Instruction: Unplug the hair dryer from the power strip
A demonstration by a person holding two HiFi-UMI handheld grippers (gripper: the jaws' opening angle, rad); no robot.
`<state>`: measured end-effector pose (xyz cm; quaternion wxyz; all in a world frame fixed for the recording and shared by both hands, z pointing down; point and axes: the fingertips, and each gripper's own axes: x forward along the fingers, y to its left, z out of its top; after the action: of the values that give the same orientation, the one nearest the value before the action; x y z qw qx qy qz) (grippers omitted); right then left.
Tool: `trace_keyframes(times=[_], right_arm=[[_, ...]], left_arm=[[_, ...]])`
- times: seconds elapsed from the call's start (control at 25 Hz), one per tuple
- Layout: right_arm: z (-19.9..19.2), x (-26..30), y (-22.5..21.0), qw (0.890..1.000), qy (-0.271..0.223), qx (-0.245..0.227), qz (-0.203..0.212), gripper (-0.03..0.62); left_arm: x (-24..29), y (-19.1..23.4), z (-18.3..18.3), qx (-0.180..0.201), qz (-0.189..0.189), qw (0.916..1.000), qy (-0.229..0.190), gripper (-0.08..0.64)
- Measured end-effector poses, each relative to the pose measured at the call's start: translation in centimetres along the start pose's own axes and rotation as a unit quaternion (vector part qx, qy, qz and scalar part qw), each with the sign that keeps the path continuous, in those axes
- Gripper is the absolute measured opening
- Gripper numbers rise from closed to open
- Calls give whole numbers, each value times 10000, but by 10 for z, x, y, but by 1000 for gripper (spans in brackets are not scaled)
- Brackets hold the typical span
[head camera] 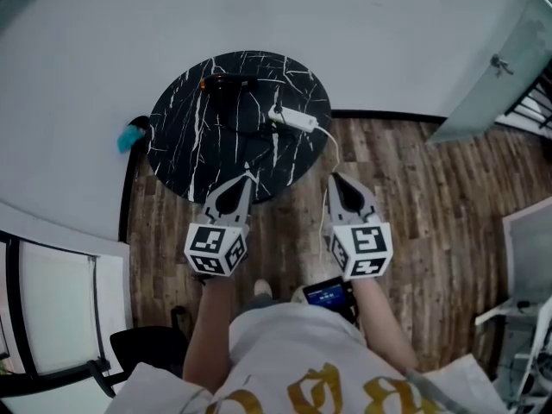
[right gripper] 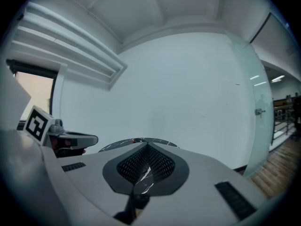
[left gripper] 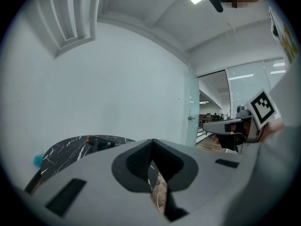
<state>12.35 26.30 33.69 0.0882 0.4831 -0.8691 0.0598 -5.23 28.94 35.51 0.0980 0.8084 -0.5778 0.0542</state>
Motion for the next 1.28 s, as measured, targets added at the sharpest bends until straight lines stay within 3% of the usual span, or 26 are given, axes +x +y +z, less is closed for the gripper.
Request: trace_keyframes(times=[0.2,0.64,0.8,0.96,1.12,1.28], right_arm=[[-3,0,-4,9987,17,-505,59,-2],[-27,62,-32,9983,516,169,198,-2],[-27,104,-55,9979,610,224,-27,-3],[-22,157,-70,9974,686,189,-114,-3],[-23,203,-76,9962,836,228,-102,-2],[-27,239,-79,9949,947,337,-128,-2]], left_arm=[[14,-9,-5,13,-56,10000,66,2],[81,22,-11,-71,-138,9997,184,2],[129,43,-7,254,-248,9990,280,2],[172,58,-3,-27,-939,9948,388,2],[207,75,6,-338,-1538,9874,183,2],[239,98,1,-62,-1685,9851,345,1]])
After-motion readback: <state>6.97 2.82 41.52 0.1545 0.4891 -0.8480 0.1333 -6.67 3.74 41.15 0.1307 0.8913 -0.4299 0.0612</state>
